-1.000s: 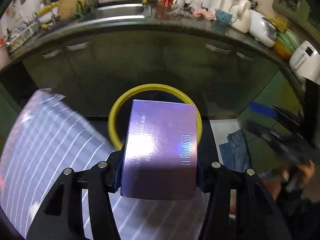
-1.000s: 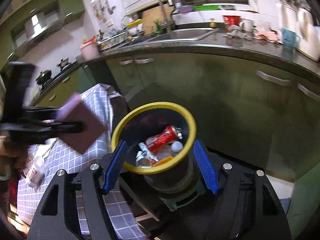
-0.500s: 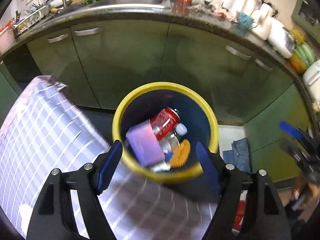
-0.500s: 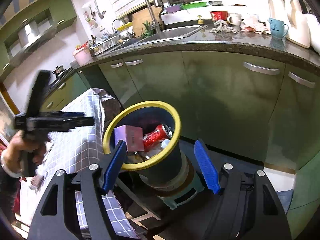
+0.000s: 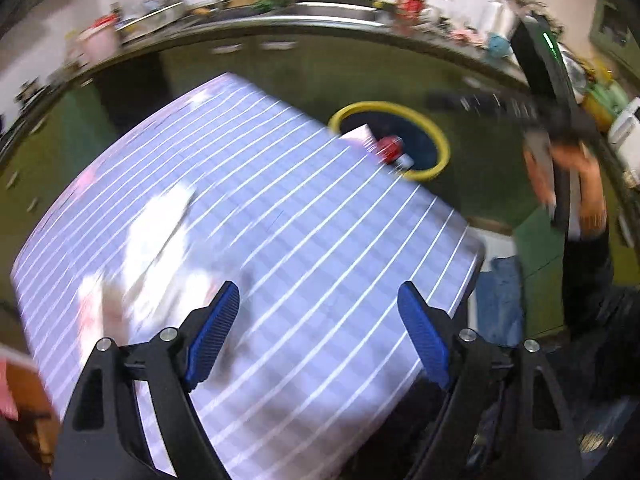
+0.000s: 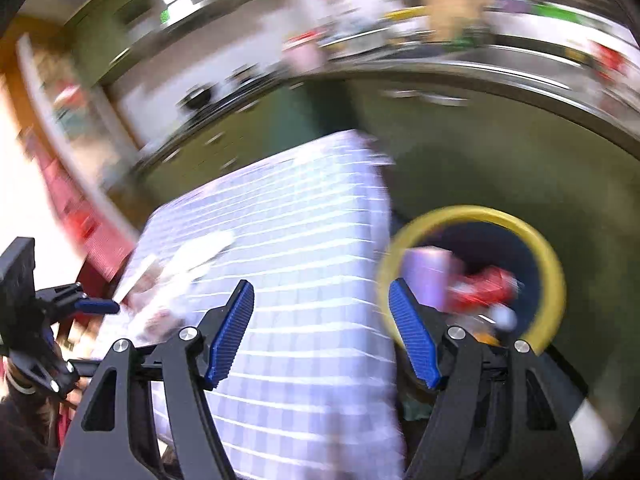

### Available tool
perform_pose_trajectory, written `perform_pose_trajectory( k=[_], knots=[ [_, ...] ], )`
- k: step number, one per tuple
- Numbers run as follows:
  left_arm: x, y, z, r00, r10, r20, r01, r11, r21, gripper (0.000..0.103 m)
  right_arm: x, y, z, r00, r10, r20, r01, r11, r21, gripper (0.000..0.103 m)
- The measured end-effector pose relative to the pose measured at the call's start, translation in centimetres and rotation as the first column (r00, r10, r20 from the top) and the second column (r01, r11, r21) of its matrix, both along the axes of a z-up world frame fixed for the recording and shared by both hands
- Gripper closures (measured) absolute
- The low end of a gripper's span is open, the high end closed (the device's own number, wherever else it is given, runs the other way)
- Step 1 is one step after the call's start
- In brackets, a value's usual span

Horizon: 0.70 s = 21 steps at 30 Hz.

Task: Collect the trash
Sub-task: 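Grasp the white tissue from the table with the right tool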

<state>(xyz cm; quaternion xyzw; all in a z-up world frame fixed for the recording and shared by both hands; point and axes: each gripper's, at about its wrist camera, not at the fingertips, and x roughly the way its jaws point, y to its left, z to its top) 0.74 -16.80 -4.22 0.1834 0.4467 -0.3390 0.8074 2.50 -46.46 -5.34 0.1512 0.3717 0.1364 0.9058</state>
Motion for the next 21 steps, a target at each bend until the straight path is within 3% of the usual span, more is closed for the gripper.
perform_pose_trajectory(
  k=[4, 12, 16, 21],
  knots=[
    [-1.5, 5.3, -0.5, 0.993, 0.114, 0.004, -0.114, 0.993, -0.004, 0.024, 5.3, 7.6, 0.7, 0.979, 0.203, -0.025, -0.204, 0.978, -0.041, 0.033],
    [-3.0, 10.4, -1.3, 0.979, 0.204, 0.003, -0.204, 0.978, -0.034, 0.023, 15.1, 20.9, -1.4, 0.872, 0.472, -0.126, -0.484, 0.870, -0.095, 0.034],
    [-3.0, 11.4, -1.7, 0.975, 0.221, -0.010, -0.221, 0.974, -0.043, 0.023, 17.8, 25.8, -3.6, 0.817, 0.551, -0.168, -0.575, 0.802, -0.164, 0.034],
    [-2.3, 12.0, -2.4, 0.971, 0.235, -0.036, -0.236, 0.971, -0.047, 0.023, 19.2, 28.9, -5.6, 0.784, 0.580, -0.223, -0.620, 0.753, -0.221, 0.034]
  ],
)
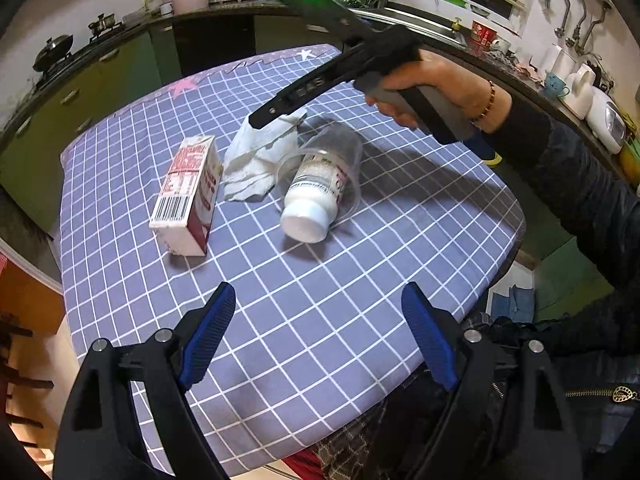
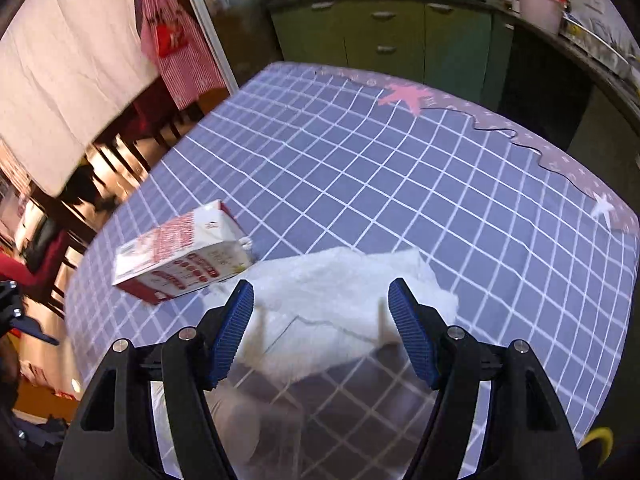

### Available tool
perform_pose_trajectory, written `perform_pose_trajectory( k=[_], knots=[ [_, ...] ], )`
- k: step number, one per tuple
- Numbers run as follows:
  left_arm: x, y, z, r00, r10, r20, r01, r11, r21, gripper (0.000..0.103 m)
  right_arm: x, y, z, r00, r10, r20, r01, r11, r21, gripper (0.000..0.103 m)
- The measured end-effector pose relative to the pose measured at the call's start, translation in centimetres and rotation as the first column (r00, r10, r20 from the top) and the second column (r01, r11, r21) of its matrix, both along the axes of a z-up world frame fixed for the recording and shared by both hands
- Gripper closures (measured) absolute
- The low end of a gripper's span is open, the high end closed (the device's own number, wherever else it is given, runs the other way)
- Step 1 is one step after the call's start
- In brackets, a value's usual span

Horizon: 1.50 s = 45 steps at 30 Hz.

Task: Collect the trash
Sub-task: 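Grasp the white tissue from the table with the right tool, then carry the tissue over the bin with the right tool and release it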

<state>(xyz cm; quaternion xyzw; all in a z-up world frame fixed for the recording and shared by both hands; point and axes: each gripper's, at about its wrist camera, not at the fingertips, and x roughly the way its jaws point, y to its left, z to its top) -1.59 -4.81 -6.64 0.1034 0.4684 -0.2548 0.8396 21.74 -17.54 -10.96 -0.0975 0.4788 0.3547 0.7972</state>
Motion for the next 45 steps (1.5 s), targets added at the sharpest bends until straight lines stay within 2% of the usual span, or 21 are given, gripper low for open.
perform_pose_trajectory(
  k=[6, 11, 17, 18, 19, 26, 34, 40, 45],
  knots=[
    [0.3, 0.8, -0.4, 1.000, 0.014, -0.009, -0.015, 1.000, -0.015, 0.022, 1.5, 2.2, -1.5, 0.999, 0.041, -0.011, -0.042, 0.996, -0.074, 0.034],
    [0.3, 0.9, -0.5, 1.000, 0.014, -0.014, -0.014, 1.000, -0.015, 0.022, 1.6, 3.2, -2.8, 0.998, 0.061, -0.023, -0.063, 0.989, -0.131, 0.042],
    [0.2, 1.0, -0.5, 1.000, 0.018, -0.015, -0.019, 1.000, -0.016, 0.022, 1.2, 3.2, -3.2, 0.997, 0.070, -0.023, -0.073, 0.986, -0.151, 0.074],
    [0.2, 1.0, -0.6, 1.000, 0.018, -0.015, -0.018, 1.000, -0.015, 0.022, 1.0, 3.0, -3.1, 0.997, 0.070, -0.026, -0.073, 0.986, -0.149, 0.087],
    [0.2, 0.9, -0.6, 1.000, 0.018, -0.016, -0.018, 1.000, -0.014, 0.022, 1.0, 3.0, -3.0, 0.997, 0.067, -0.025, -0.070, 0.986, -0.150, 0.094],
    [0.2, 1.0, -0.6, 1.000, 0.020, -0.015, -0.020, 1.000, -0.010, 0.022, 0.0, 1.6, -0.8, 0.999, 0.040, 0.024, -0.038, 0.996, -0.085, 0.096],
    [0.4, 0.9, -0.7, 1.000, 0.018, -0.013, -0.018, 1.000, -0.008, 0.022, -3.3, -4.1, 6.0, 0.988, -0.066, 0.137, 0.056, 0.996, 0.076, 0.096],
    [0.7, 0.3, -0.6, 1.000, -0.008, -0.005, 0.007, 1.000, -0.015, 0.022, -7.7, -11.7, 11.5, 0.948, -0.205, 0.243, 0.174, 0.974, 0.143, 0.096],
    [1.2, -1.1, -1.0, 0.997, -0.074, 0.009, 0.074, 0.997, -0.022, 0.022, -11.1, -20.0, 13.3, 0.876, -0.384, 0.290, 0.364, 0.923, 0.122, 0.096]
  ],
)
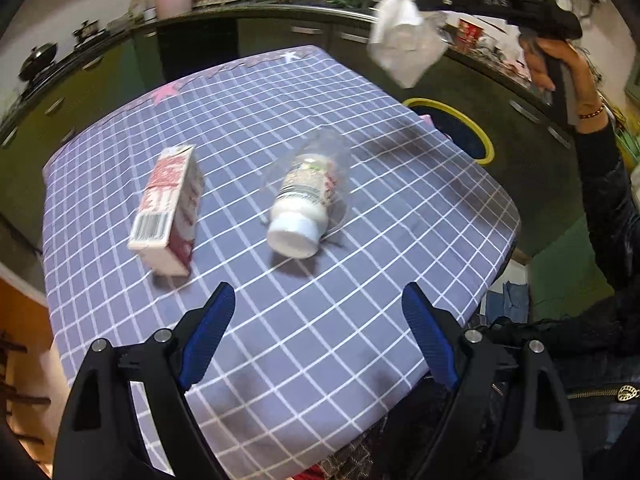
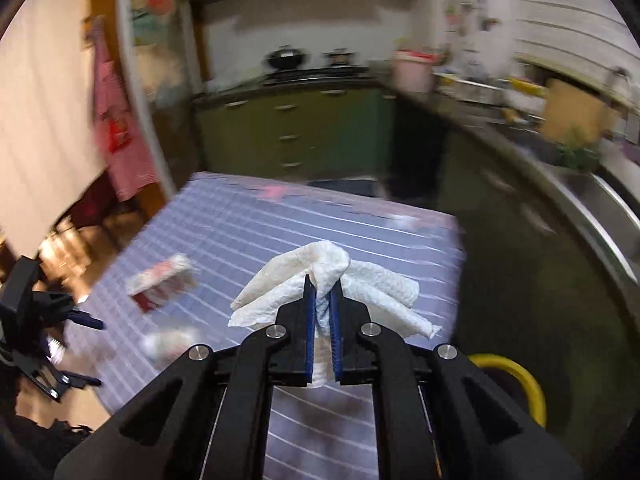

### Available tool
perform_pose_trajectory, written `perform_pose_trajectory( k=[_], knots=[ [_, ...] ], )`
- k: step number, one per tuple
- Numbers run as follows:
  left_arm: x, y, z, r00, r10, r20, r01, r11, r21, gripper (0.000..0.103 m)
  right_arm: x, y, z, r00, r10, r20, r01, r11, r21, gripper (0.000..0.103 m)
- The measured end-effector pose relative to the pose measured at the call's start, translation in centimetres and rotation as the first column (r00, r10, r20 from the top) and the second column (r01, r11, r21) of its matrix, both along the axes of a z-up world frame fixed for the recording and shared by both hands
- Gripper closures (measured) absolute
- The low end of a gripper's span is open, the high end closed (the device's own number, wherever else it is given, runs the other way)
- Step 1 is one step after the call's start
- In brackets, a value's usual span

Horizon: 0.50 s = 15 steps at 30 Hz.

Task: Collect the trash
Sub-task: 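Carry the tissue over the bin with the right tool and release it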

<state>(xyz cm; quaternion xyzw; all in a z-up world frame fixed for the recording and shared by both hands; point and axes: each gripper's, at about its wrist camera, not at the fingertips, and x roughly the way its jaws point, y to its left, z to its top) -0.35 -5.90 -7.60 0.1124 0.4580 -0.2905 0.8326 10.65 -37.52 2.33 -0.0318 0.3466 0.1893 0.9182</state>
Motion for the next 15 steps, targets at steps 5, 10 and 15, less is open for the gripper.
perform_pose_trajectory(
  k=[5, 10, 15],
  knots=[
    [1.4, -1.4, -0.9, 0.999, -0.046, 0.006, 0.046, 0.999, 0.008, 0.022, -1.7, -7.5, -1.6, 0.977, -0.207, -0.044, 0.205, 0.977, -0.054, 0.096],
    [1.9, -2.4, -1.1, 0.998, -0.065, -0.003, 0.065, 0.998, 0.010, 0.022, -1.9, -13.4, -6.7, 0.921, -0.365, -0.134, 0.346, 0.927, -0.147, 0.095],
    [1.6, -3.0, -1.0, 0.997, -0.078, 0.001, 0.078, 0.996, 0.032, 0.022, -0.7, -17.0, -11.9, 0.872, -0.425, -0.241, 0.400, 0.905, -0.149, 0.091]
  ],
)
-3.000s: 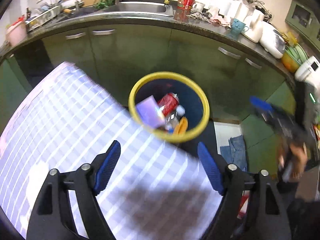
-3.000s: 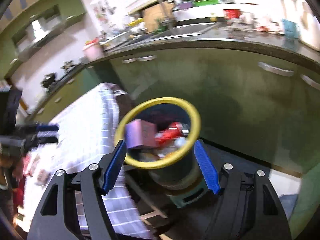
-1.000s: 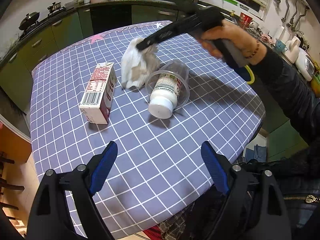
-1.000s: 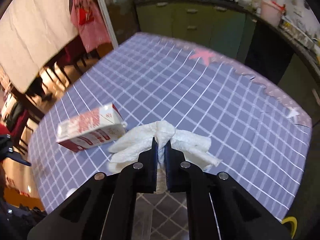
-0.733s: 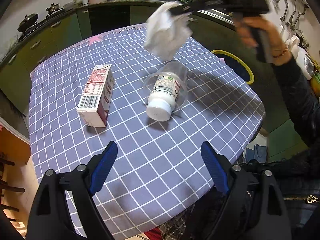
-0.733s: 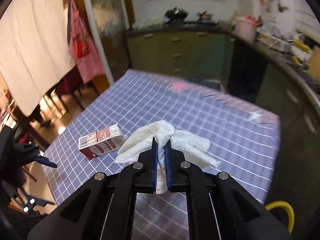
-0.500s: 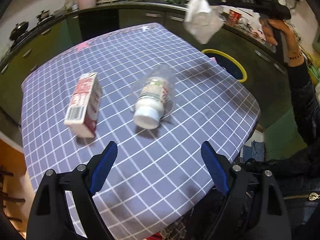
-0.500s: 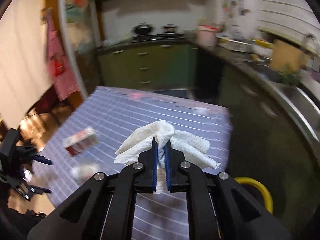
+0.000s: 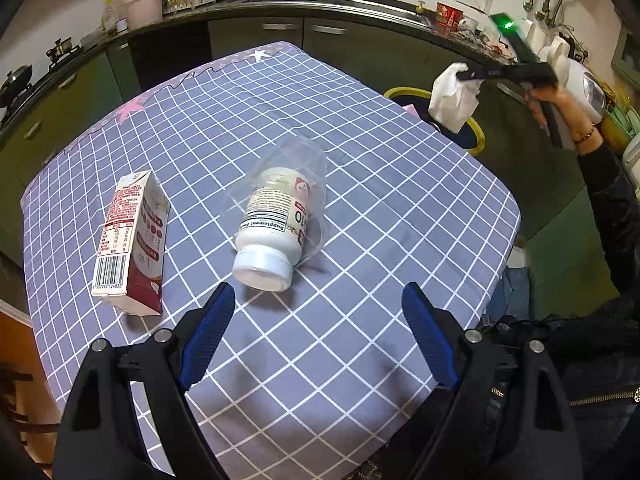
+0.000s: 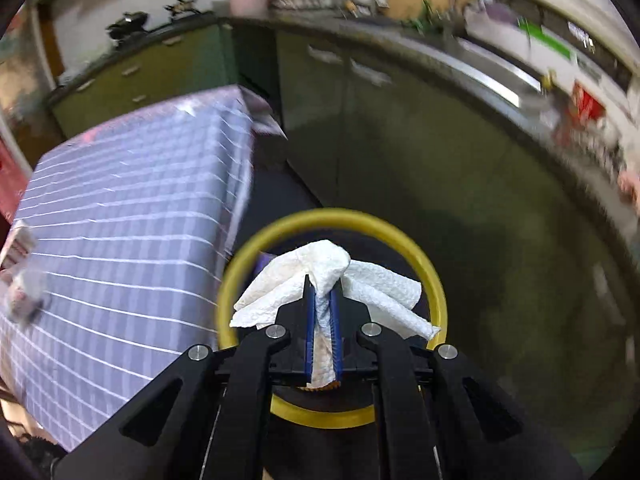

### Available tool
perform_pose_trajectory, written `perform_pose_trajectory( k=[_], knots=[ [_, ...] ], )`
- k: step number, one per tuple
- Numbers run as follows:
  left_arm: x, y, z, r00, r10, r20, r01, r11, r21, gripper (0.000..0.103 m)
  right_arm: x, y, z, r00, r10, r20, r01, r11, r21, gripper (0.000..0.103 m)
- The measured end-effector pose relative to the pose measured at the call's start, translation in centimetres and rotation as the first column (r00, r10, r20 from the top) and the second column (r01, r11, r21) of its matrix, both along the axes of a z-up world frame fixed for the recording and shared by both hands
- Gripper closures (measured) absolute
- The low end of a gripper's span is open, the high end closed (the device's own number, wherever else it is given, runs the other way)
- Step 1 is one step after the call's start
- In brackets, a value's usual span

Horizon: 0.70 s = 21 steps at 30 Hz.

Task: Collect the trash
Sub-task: 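Carry the tissue over the bin with the right tool and release it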

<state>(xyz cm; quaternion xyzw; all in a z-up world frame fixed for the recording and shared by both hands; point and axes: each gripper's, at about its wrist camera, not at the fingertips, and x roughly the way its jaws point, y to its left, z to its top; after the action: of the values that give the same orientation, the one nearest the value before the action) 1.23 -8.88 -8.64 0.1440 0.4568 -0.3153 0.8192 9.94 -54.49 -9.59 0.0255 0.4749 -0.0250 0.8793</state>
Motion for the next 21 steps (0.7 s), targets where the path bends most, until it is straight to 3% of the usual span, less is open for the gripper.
perform_pose_trajectory(
  k=[2, 3, 4, 6, 10, 14, 16, 21],
  knots=[
    [-0.1, 0.1, 0.0, 1.000, 0.000, 0.001, 0.000, 1.000, 0.008, 0.022, 0.3, -1.1, -1.7, 0.998, -0.035, -0.043, 0.036, 0.999, 0.012, 0.071],
    [-0.1, 0.2, 0.0, 1.000, 0.000, 0.001, 0.000, 1.000, 0.010, 0.022, 0.3, -1.6, -2.1, 0.998, -0.056, -0.042, 0.056, 0.998, 0.001, 0.052],
    [0.0, 0.3, 0.0, 1.000, 0.001, 0.002, -0.001, 1.000, 0.011, 0.022, 0.1, -2.0, -2.3, 0.995, -0.093, -0.032, 0.092, 0.995, -0.042, 0.046],
    [0.0, 0.4, 0.0, 1.000, 0.000, 0.005, 0.000, 1.000, 0.007, 0.022, -0.6, -2.3, -1.9, 0.992, -0.129, -0.009, 0.128, 0.989, -0.079, 0.044],
    [0.2, 0.2, -0.3, 0.999, -0.028, 0.022, 0.028, 1.000, 0.005, 0.022, -3.0, -1.5, -0.1, 0.992, -0.114, 0.055, 0.116, 0.992, -0.045, 0.044],
    [0.7, -0.1, -0.9, 0.998, -0.048, 0.038, 0.048, 0.999, 0.008, 0.022, -5.0, 1.4, 1.9, 0.992, -0.065, 0.104, 0.069, 0.997, -0.034, 0.043],
    [1.1, -0.1, -1.3, 0.998, -0.047, 0.041, 0.047, 0.999, 0.008, 0.022, -5.4, 3.0, 2.2, 0.992, -0.031, 0.119, 0.034, 0.999, -0.021, 0.037],
    [2.1, -0.1, -2.1, 0.997, -0.047, 0.058, 0.046, 0.999, 0.019, 0.025, -6.3, 6.2, 2.4, 0.991, 0.031, 0.128, -0.031, 1.000, -0.006, 0.037]
  ],
)
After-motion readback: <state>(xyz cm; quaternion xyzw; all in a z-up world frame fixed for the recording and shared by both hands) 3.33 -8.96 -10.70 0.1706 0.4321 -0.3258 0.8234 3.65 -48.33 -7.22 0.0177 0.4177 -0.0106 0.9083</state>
